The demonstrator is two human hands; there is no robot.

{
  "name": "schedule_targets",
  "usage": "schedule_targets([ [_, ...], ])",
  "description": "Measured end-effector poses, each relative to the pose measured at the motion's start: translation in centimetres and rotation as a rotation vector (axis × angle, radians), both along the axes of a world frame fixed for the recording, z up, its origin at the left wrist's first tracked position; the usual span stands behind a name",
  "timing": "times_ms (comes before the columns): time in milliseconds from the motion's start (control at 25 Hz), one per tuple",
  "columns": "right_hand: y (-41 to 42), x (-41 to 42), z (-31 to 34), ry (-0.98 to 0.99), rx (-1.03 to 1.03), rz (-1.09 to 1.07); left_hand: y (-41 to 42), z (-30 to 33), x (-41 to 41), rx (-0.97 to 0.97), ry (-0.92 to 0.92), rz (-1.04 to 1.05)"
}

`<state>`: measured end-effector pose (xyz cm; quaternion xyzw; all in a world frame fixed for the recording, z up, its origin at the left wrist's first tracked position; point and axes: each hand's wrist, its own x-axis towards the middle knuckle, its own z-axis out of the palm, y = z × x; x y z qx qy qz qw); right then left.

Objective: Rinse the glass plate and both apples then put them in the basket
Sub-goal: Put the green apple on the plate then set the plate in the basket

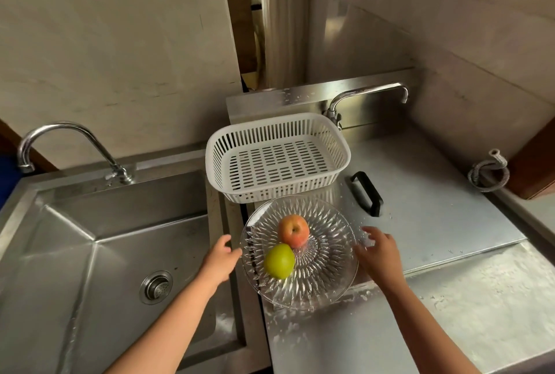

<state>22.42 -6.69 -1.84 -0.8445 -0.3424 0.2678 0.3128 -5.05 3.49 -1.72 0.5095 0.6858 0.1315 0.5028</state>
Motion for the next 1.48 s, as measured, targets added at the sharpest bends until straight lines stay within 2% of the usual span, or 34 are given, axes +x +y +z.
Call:
schedule_targets([
  [80, 0.4, -0.3, -0.3, 0.027, -0.077, 0.062, -0.9, -0.3, 0.7, -0.203, -0.129, 0.032],
  [160, 0.7, -0.9, -0.6, 0.052, -0.092, 0.05, -1.2, -1.0, 1.3, -0.254, -0.209, 0.086],
  [600, 0.4, -1.1, -0.6, 0.322, -0.03, 0.016, -1.7, 1.2, -0.5, -0.175, -0.27, 0.128],
  [840, 1.5, -1.6, 2.3, 0.459, 0.035, 0.039, -1.3, 4.6, -2.2, -0.142, -0.306, 0.122],
  [1120, 2.8, -0.3, 6.6, 0.405, 0.076, 0.129, -0.6, 7.3, -2.2, -0.123, -0.393, 0.108],
  [1480, 0.8, -1.2, 4.3, 0.447, 0.059, 0.084, -3.2, 5.9, -2.1, -0.142, -0.35, 0.171],
])
